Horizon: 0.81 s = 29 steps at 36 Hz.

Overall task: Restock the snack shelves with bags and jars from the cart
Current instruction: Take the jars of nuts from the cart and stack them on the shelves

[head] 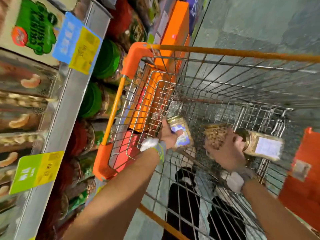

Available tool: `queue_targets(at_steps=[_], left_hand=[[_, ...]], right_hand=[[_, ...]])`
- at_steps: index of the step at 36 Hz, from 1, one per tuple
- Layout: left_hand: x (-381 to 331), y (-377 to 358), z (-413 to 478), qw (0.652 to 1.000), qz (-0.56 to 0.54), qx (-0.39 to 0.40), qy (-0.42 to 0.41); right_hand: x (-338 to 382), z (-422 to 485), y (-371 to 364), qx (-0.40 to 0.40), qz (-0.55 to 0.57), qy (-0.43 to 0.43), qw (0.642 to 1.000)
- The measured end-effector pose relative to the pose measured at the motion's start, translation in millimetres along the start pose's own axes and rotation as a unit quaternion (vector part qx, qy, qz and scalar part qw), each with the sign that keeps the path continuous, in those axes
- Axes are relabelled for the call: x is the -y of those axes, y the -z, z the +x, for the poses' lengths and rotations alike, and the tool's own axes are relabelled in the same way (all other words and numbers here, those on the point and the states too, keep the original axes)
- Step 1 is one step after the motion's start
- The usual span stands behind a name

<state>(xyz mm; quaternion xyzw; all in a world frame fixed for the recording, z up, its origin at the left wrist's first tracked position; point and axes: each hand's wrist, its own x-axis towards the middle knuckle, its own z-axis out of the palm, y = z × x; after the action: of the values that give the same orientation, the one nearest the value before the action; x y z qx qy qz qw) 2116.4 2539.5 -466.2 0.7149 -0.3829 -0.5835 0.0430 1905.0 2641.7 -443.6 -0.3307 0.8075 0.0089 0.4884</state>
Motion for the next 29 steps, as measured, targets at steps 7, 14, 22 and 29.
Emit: queue_targets(at_steps=[7, 14, 22, 29], left_hand=[[-10, -5, 5, 0.993, 0.119, 0.01, -0.007], [-8, -4, 7, 0.998, 0.052, 0.036, 0.025], [-1, 1, 4, 0.993, 0.003, 0.083, 0.084], [5, -9, -1, 0.996, 0.055, 0.031, 0.06]], right_hand=[[8, 15, 22, 0.014, 0.079, -0.045, 0.996], [13, 34, 20, 0.07, 0.215, -0.033, 0.974], [17, 38, 14, 0.1, 0.243, -0.034, 0.964], [22, 39, 18, 0.123, 0.217, 0.014, 0.968]])
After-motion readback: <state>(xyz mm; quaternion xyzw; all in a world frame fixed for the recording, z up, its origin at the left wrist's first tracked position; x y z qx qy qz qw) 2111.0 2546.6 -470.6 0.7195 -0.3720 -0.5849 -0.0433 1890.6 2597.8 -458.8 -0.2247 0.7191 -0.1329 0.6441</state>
